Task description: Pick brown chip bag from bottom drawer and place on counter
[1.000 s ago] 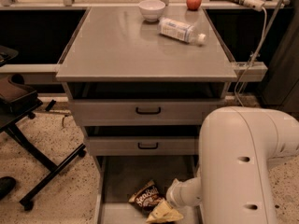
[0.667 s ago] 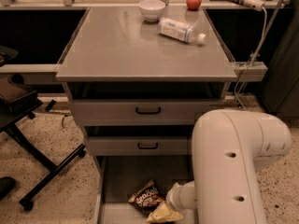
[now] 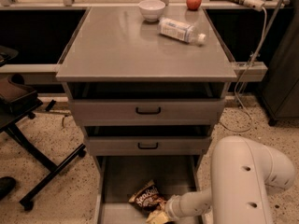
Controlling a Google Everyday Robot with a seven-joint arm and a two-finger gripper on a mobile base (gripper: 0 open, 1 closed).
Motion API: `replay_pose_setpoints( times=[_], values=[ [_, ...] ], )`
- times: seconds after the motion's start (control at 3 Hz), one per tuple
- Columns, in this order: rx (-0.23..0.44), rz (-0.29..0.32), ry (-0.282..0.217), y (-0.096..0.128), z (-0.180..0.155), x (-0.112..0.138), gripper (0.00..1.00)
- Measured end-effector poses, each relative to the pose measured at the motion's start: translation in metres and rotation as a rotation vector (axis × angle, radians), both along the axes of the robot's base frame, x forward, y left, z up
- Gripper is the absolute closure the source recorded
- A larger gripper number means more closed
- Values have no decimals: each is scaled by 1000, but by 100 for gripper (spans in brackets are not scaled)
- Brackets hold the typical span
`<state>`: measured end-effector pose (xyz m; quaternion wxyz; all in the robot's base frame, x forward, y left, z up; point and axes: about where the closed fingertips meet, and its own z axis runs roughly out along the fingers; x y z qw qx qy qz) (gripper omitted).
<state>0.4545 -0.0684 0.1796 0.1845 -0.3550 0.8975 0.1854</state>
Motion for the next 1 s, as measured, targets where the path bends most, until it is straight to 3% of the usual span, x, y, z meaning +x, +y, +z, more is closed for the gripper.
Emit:
replay_pose_setpoints(
  times=[0.33, 1.0],
  values=[
    [1, 7, -4, 3, -3, 0, 0],
    [1, 7, -4, 3, -3, 0, 41]
  ],
)
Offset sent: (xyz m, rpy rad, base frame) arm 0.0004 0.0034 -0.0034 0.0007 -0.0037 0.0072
